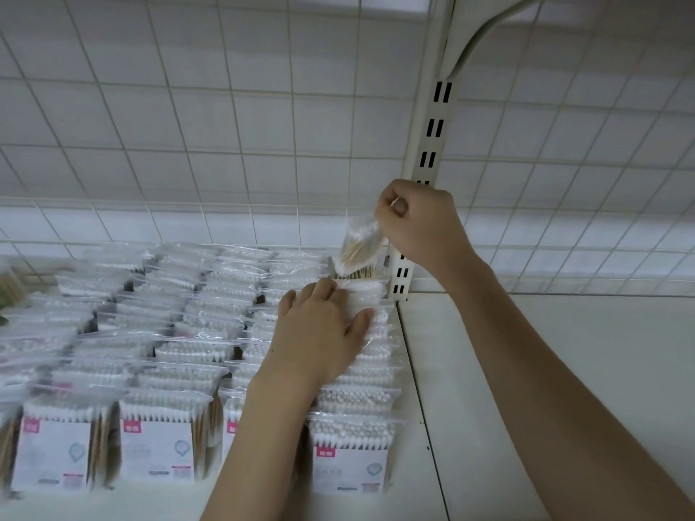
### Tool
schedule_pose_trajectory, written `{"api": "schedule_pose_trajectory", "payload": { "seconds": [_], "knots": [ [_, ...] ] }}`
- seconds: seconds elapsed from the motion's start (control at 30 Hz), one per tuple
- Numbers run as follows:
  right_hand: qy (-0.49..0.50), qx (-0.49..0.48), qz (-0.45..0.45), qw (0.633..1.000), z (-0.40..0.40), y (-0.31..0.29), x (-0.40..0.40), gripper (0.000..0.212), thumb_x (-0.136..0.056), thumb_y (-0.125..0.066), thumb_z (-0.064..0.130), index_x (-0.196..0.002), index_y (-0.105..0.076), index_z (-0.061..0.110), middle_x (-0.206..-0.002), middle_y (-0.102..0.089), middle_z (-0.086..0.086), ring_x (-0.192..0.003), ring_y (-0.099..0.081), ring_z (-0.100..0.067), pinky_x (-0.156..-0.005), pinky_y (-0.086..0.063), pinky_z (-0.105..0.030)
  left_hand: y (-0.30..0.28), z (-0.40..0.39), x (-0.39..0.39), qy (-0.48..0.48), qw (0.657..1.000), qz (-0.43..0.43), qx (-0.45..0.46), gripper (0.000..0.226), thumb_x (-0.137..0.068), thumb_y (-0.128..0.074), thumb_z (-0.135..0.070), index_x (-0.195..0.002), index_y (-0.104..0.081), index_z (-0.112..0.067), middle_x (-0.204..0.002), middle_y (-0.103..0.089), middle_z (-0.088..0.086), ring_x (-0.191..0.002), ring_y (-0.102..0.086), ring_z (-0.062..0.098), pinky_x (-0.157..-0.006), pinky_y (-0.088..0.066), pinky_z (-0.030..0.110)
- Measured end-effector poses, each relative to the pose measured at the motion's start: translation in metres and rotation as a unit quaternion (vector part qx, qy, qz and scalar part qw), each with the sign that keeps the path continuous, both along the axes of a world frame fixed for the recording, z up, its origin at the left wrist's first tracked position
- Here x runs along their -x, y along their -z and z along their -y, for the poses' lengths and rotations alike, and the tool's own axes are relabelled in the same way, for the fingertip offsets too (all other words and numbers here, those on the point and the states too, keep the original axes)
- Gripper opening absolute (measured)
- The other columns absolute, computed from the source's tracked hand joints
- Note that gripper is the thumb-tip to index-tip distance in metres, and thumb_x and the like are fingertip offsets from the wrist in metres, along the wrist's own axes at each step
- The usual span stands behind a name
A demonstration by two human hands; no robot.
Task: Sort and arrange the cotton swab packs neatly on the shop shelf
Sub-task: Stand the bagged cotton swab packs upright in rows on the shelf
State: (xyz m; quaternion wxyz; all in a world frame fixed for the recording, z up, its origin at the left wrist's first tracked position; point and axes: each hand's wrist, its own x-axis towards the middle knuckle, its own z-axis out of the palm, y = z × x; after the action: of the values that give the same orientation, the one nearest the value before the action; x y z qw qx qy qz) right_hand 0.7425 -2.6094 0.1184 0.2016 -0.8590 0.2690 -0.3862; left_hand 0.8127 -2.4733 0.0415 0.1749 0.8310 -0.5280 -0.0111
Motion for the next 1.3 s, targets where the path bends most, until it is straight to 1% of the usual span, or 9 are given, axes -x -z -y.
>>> {"api": "schedule_pose_trajectory", "payload": {
  "seconds": [0.13,0.27,0.33,0.43,0.53,0.7,0.83,1.1,1.3],
  "knots": [
    [-0.007,-0.018,0.031,0.999,0.0,-0.013,0.009,0.018,-0.082,-0.053,0.014,-0.072,-0.06,0.0,-0.066,-0.062,-0.017,-0.063,-0.059,-0.027,-0.056,-0.042,-0.022,0.0,-0.001,0.0,0.003,1.0,-0.002,-0.001,0.052,-0.094,-0.028,-0.05,-0.13,-0.047,-0.018,-0.138,-0.038,-0.003,-0.131,-0.031,0.016,-0.113,-0.014,0.041],
    [-0.009,0.017,0.008,1.0,0.003,-0.014,0.018,0.013,-0.081,-0.067,0.018,-0.075,-0.061,0.009,-0.069,-0.064,-0.007,-0.056,-0.053,-0.002,-0.057,-0.037,-0.002,0.0,-0.001,0.001,-0.001,1.0,0.0,-0.002,0.053,-0.095,-0.028,-0.051,-0.131,-0.046,-0.018,-0.141,-0.035,-0.003,-0.133,-0.028,0.016,-0.113,-0.012,0.041],
    [-0.01,0.017,-0.007,1.0,0.006,-0.01,0.021,0.002,-0.082,-0.065,0.011,-0.082,-0.063,0.01,-0.075,-0.065,-0.005,-0.058,-0.052,0.001,-0.058,-0.038,-0.001,0.001,-0.001,0.001,-0.002,1.0,-0.002,-0.002,0.053,-0.095,-0.027,-0.051,-0.132,-0.045,-0.018,-0.142,-0.035,-0.003,-0.133,-0.027,0.015,-0.114,-0.011,0.041],
    [0.004,0.058,-0.017,0.998,0.009,-0.006,0.023,0.012,-0.085,-0.057,0.004,-0.092,-0.063,0.012,-0.08,-0.062,0.002,-0.065,-0.056,-0.007,-0.069,-0.05,-0.019,0.001,-0.001,0.0,-0.001,1.0,-0.003,-0.002,0.054,-0.094,-0.027,-0.051,-0.133,-0.044,-0.018,-0.143,-0.034,-0.004,-0.134,-0.025,0.015,-0.114,-0.011,0.041],
    [0.015,0.125,-0.043,0.991,0.009,-0.002,0.021,0.02,-0.087,-0.053,0.003,-0.104,-0.058,0.01,-0.084,-0.063,-0.003,-0.074,-0.062,-0.021,-0.07,-0.053,-0.039,0.001,-0.001,0.001,-0.001,1.0,-0.003,0.002,0.053,-0.095,-0.027,-0.051,-0.133,-0.043,-0.018,-0.143,-0.033,-0.003,-0.134,-0.025,0.015,-0.114,-0.01,0.041],
    [0.03,0.162,-0.13,0.978,0.013,0.011,0.01,0.023,-0.092,-0.045,0.012,-0.111,-0.056,0.018,-0.088,-0.067,-0.002,-0.081,-0.063,-0.023,-0.071,-0.052,-0.037,0.003,-0.002,0.0,-0.002,1.0,-0.001,0.004,0.055,-0.094,-0.026,-0.051,-0.136,-0.041,-0.018,-0.147,-0.03,-0.002,-0.137,-0.022,0.016,-0.115,-0.008,0.04],
    [0.018,0.138,-0.178,0.974,0.012,0.026,0.003,0.021,-0.093,-0.046,0.017,-0.108,-0.06,0.024,-0.094,-0.068,0.005,-0.086,-0.061,-0.02,-0.073,-0.047,-0.028,0.004,-0.001,0.0,-0.003,1.0,0.001,0.011,0.056,-0.094,-0.025,-0.052,-0.135,-0.041,-0.017,-0.147,-0.029,-0.002,-0.137,-0.022,0.016,-0.115,-0.007,0.04],
    [-0.053,0.019,-0.218,0.974,0.009,0.051,-0.011,0.022,-0.092,-0.047,0.012,-0.102,-0.063,0.023,-0.092,-0.067,0.005,-0.086,-0.062,-0.013,-0.079,-0.052,-0.036,0.006,-0.002,0.001,-0.005,1.0,0.004,0.025,0.055,-0.094,-0.027,-0.052,-0.136,-0.04,-0.017,-0.148,-0.028,-0.002,-0.137,-0.02,0.015,-0.114,-0.006,0.04],
    [-0.087,-0.039,-0.203,0.975,0.011,0.057,-0.014,0.032,-0.088,-0.043,0.005,-0.096,-0.066,0.027,-0.093,-0.069,0.006,-0.077,-0.063,-0.013,-0.076,-0.054,-0.038,0.005,0.002,-0.001,-0.006,1.0,-0.008,0.007,0.058,-0.093,-0.03,-0.051,-0.14,-0.032,-0.017,-0.157,-0.003,0.002,-0.142,-0.008,0.018,-0.114,-0.006,0.041]
  ]
}}
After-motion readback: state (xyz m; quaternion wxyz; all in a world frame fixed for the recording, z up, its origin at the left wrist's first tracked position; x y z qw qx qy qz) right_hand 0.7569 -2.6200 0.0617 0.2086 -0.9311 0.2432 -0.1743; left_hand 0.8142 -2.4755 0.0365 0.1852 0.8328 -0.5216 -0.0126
